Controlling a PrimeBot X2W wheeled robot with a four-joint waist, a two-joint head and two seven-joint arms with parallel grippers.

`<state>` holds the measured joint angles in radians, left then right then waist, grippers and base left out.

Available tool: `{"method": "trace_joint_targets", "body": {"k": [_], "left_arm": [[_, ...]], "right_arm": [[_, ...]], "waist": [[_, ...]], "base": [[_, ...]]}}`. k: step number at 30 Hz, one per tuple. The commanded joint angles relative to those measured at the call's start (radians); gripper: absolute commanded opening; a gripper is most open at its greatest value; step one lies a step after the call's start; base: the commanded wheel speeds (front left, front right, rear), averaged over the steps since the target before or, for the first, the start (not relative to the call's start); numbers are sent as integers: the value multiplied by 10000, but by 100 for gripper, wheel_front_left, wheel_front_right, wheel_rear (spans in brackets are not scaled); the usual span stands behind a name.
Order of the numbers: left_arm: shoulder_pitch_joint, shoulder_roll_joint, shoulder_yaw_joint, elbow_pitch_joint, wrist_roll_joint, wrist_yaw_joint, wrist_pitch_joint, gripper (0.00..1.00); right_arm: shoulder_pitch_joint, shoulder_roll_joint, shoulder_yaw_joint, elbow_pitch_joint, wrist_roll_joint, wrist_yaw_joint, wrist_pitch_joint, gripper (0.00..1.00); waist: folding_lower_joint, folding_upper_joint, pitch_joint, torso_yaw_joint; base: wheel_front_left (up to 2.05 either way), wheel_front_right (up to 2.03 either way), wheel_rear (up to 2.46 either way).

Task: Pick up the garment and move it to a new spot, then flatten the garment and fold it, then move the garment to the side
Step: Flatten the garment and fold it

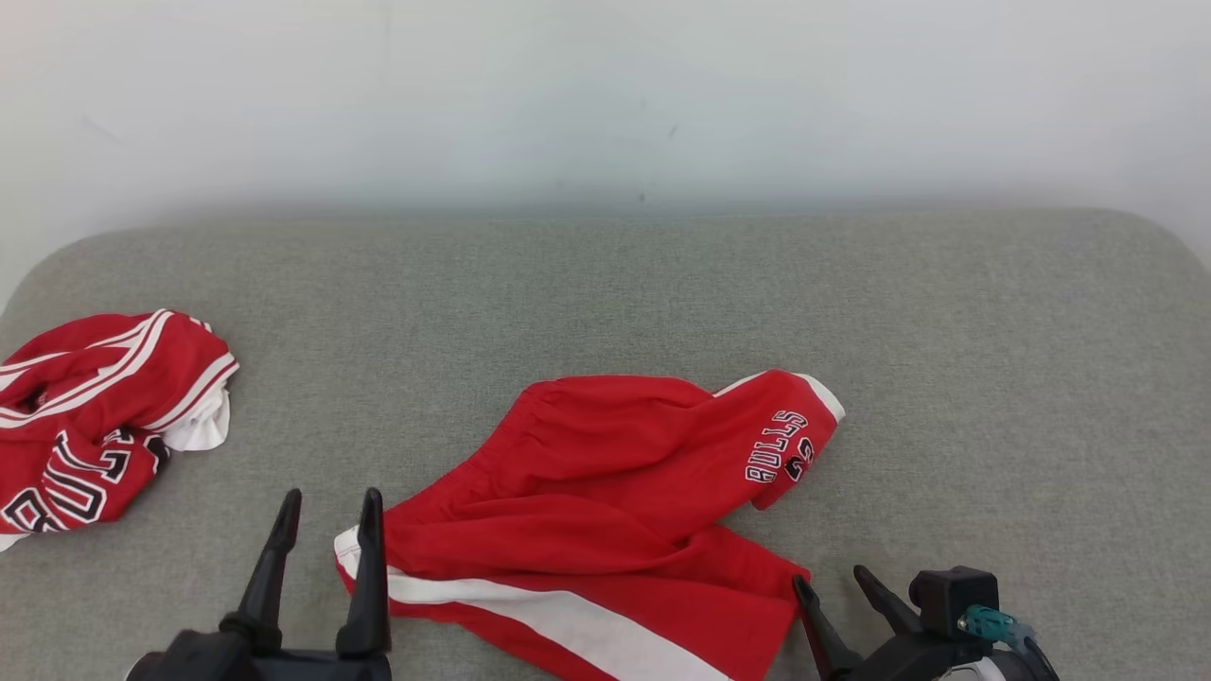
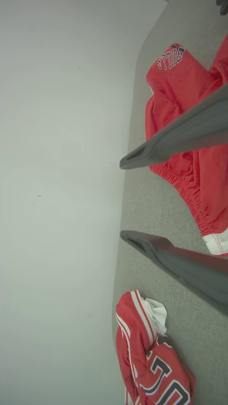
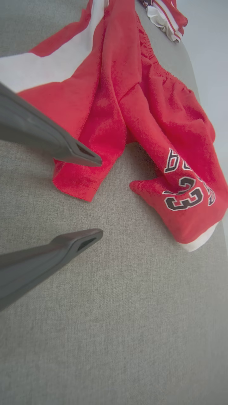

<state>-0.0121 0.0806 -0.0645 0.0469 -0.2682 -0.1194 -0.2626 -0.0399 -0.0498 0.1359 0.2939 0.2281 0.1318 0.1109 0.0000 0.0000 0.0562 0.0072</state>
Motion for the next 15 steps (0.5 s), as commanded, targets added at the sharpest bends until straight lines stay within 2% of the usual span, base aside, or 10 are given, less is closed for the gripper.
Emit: {"method": "trace_joint_targets", "body": {"k": [1,5,13,14,15], "left_arm": [[182,89,-35,-107,162,-38,-35,100],[459,207,-332,-397,284,-110,-35,100],[379,157,-786,-255,-63,-110,-35,100],[323,163,-813,-230,-83,-111,-35,100],[291,158,-831,-212,-89,-110,-35,100]], "right_arm": [[78,-12,-10,-73,-82,-22,120,100],[221,-9,-65,-224,-298,-22,1048,100],[-274,-12,-209,138,-677,-22,2106,100],[-344,-14,-281,190,-732,-22,2128,46],[-412,-9,-305,249,-743,-22,2098,2]], "waist": [[0,0,-16,74],[0,0,46,263],[0,0,374,609],[0,0,409,637],[0,0,431,657]], "base": [[0,0,0],[0,0,0],[0,0,0],[0,0,0],[0,0,0]]}}
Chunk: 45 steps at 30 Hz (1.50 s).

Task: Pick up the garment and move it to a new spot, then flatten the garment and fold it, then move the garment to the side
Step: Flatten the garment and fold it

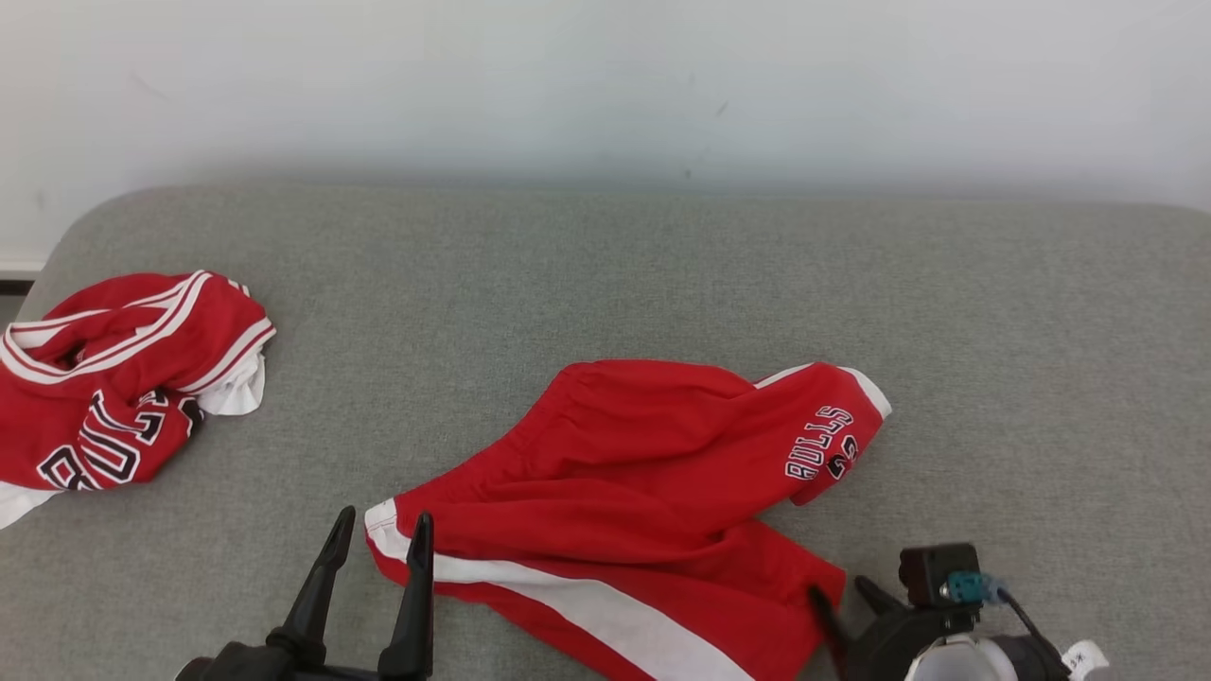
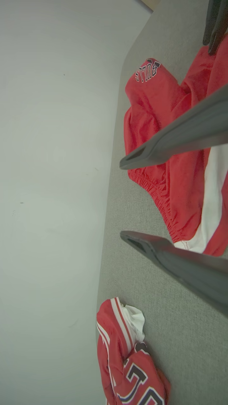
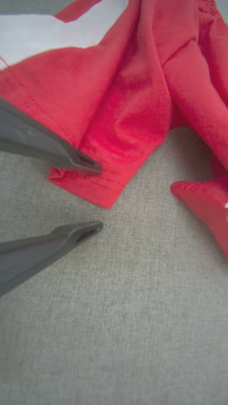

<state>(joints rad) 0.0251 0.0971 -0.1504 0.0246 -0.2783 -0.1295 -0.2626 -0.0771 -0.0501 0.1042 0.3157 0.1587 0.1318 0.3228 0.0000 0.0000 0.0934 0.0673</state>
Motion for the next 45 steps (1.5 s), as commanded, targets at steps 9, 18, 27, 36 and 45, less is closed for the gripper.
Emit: {"method": "trace_joint_targets", "body": {"k": [9,18,27,36,45], "left_arm": [[-337,1,-198,66,-180,-12,-35,100],[-667,-12,-426,136,-313,-11,-35,100],[-875,-32,-838,310,-350,-3,-35,100],[-768,447,-1526,1072,34,-1,-35,100],[-904,1011,-2082,2097,-275,0,268,100]], "right_arm": [[-1072,-12,-649,613,-586,-22,-401,0],[-3056,-626,-1339,1319,-1285,-22,-702,0],[-4827,-1376,-1414,2987,-1461,-22,-1183,0],[-4612,-1390,-1041,3761,-465,-22,-1146,100],[-2406,-1327,-1194,843,300,-22,-541,100]], "waist": [[0,0,279,304],[0,0,574,756],[0,0,777,1250],[0,0,487,1239],[0,0,91,189]], "base": [[0,0,0],[0,0,0],[0,0,0],[0,0,0],[0,0,0]]}}
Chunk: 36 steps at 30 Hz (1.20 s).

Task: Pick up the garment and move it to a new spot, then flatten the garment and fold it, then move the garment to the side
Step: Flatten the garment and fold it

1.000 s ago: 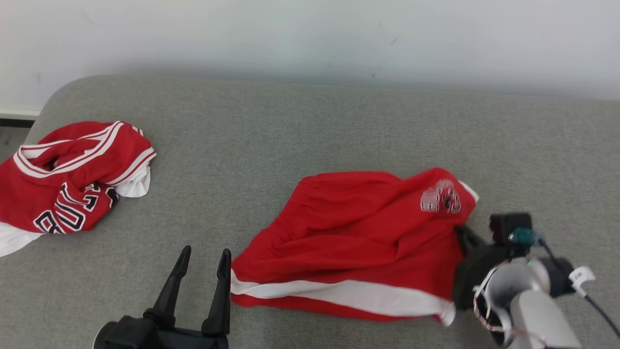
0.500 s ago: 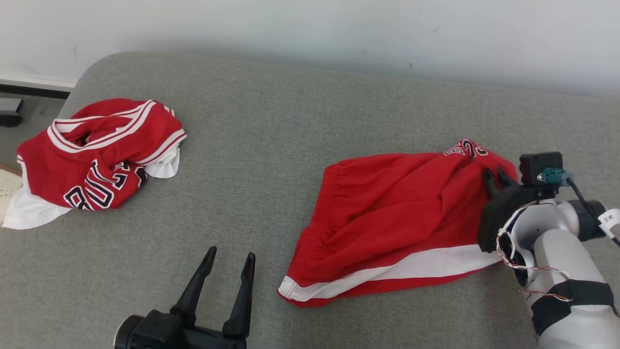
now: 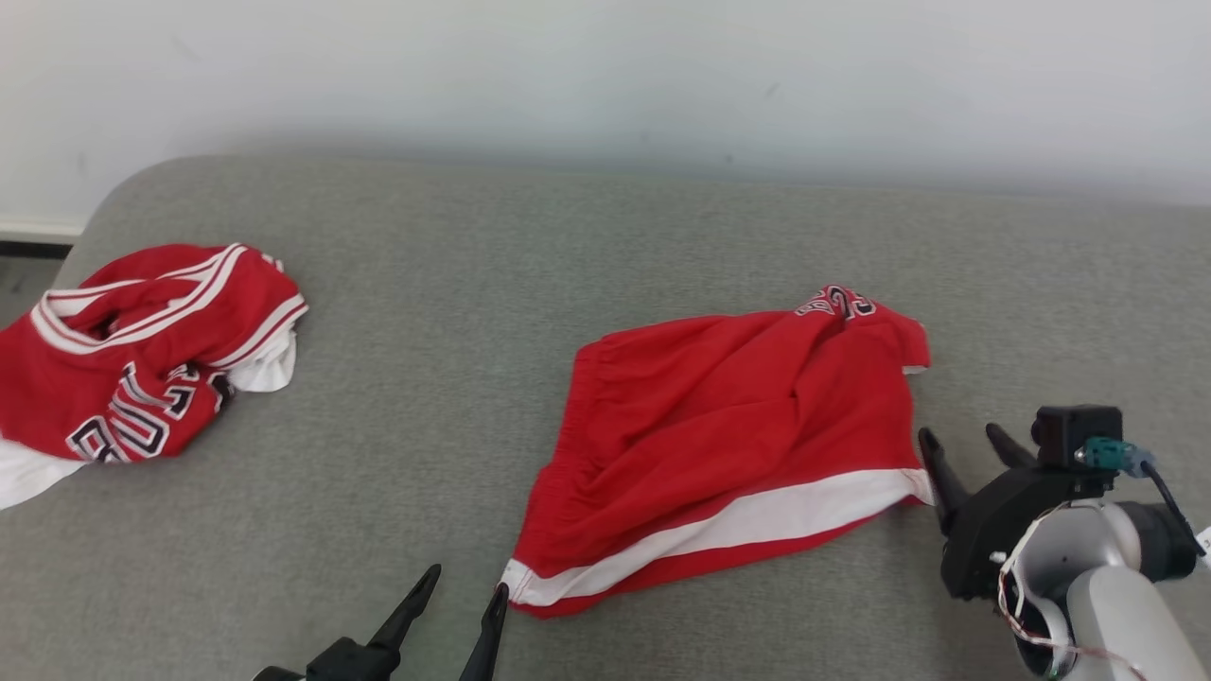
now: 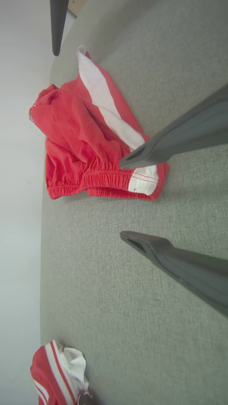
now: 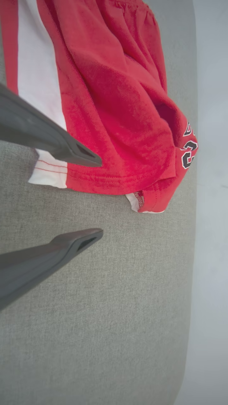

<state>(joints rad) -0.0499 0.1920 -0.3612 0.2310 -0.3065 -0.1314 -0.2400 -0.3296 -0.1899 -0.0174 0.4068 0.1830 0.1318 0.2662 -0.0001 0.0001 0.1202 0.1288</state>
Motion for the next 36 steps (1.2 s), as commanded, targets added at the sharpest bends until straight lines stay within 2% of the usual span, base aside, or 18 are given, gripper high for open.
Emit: {"method": "trace_joint_targets", "body": {"k": [1,5,10,11,12,16,19,23,28,29,30,31,36], "left_arm": [[-222,124,-78,160,-34,19,176,100],[-506,383,-333,695,-40,21,665,100],[-912,578,-587,1286,186,45,1107,100],[-994,605,-631,1453,237,88,1249,95],[-1032,628,-661,1525,277,114,1296,83],[-1144,673,-720,1715,241,134,1493,50],[-1174,677,-763,1861,187,132,1661,44],[-1254,657,-822,2013,184,154,1693,48],[-1441,607,-890,2230,159,159,1777,44],[-1458,597,-903,2278,162,167,1787,40],[-1491,584,-929,2326,167,167,1805,25],[-1552,580,-956,2364,185,167,1797,0],[-1775,545,-1019,2480,225,184,1697,0]], "right_arm": [[345,122,-23,-392,94,-22,117,100],[1094,383,-74,-1341,134,-22,510,100],[1596,644,51,-1934,80,-22,838,100],[1673,708,158,-2060,57,-22,939,100],[1688,719,225,-2106,56,-22,1009,100],[1641,704,421,-2191,12,-22,1151,100],[1582,646,527,-2129,-1,-22,1243,100],[1469,633,677,-1995,59,-22,1269,100],[1392,620,836,-1780,96,-22,1363,100],[1329,622,862,-1748,76,-22,1364,100],[1258,637,888,-1713,61,-22,1362,100],[1205,645,935,-1655,53,-22,1394,100],[965,559,1156,-1225,109,-22,1677,100]], "waist": [[1,-1,-187,-523],[1,-1,-222,-894],[1,-1,-248,-1132],[1,-1,-269,-1204],[1,-1,-272,-1232],[1,-1,-286,-1296],[1,-1,-296,-1309],[1,-1,-292,-1314],[1,-1,-256,-1323],[1,-1,-236,-1330],[1,-1,-214,-1332],[1,-1,-192,-1330],[1,-1,-57,-1288]], "base": [[0,0,0],[0,0,0],[0,0,0],[0,0,0],[0,0,0],[0,0,0],[0,0,0],[0,0,0],[0,0,0],[0,0,0],[0,0,0],[0,0,0],[0,0,0]]}}
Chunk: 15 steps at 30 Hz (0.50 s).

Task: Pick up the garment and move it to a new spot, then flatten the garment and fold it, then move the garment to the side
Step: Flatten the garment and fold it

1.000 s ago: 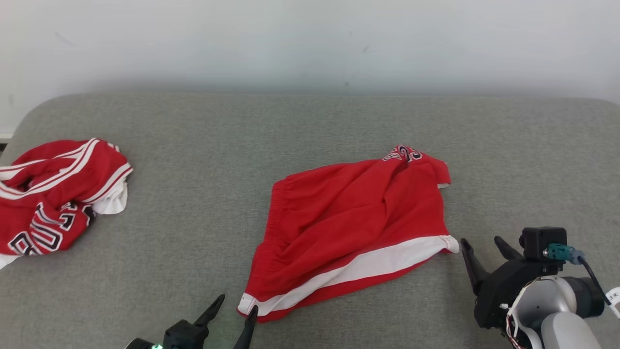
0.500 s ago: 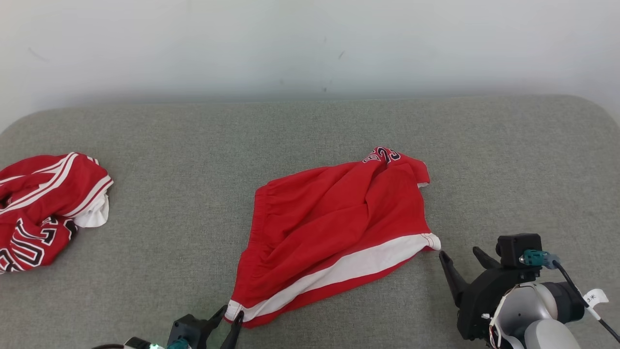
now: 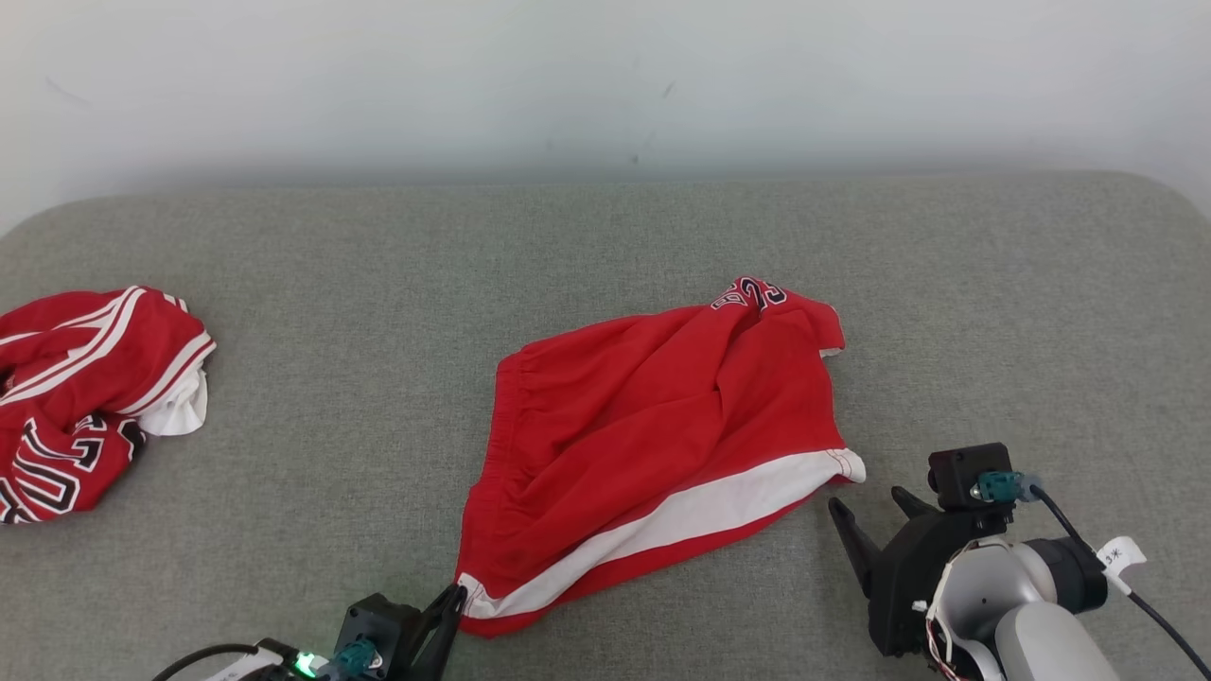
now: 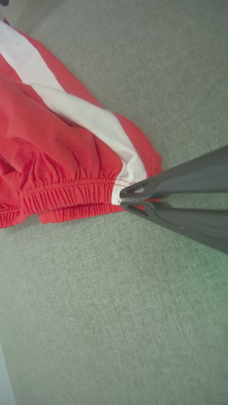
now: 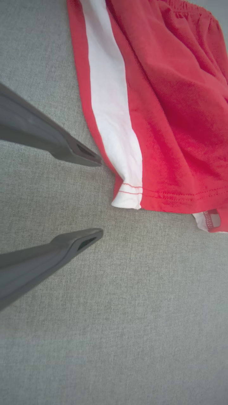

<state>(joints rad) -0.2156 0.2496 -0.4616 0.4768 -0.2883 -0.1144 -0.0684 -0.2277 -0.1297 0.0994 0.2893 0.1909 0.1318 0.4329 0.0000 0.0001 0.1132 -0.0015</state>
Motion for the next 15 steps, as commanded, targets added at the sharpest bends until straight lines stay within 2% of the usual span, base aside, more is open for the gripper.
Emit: {"method": "trace_joint_targets", "body": {"k": [1,10,11,13,14,15], "left_arm": [[-150,-38,-9,35,19,31,-41,0],[-282,-108,-49,158,-139,46,-233,0],[-312,-119,-54,164,-155,44,-265,0],[-359,-138,-64,177,-175,58,-305,0],[-378,-140,-61,175,-184,76,-334,0],[-381,-140,-60,174,-188,93,-371,0]], "right_arm": [[-156,-70,18,58,30,-22,51,100],[-890,-178,16,840,-187,-22,139,100],[-943,-177,25,944,-172,-22,146,85],[-1023,-146,32,1047,-152,-22,111,72],[-1035,-133,30,1093,-146,-22,86,53],[-1054,-118,36,1148,-138,-22,65,49]], "waist": [[0,-1,43,27],[0,-1,168,208],[0,-1,182,232],[0,-1,209,268],[0,-1,225,280],[0,-1,242,289]], "base": [[0,0,0],[0,0,0],[0,0,0],[0,0,0],[0,0,0],[0,0,0]]}}
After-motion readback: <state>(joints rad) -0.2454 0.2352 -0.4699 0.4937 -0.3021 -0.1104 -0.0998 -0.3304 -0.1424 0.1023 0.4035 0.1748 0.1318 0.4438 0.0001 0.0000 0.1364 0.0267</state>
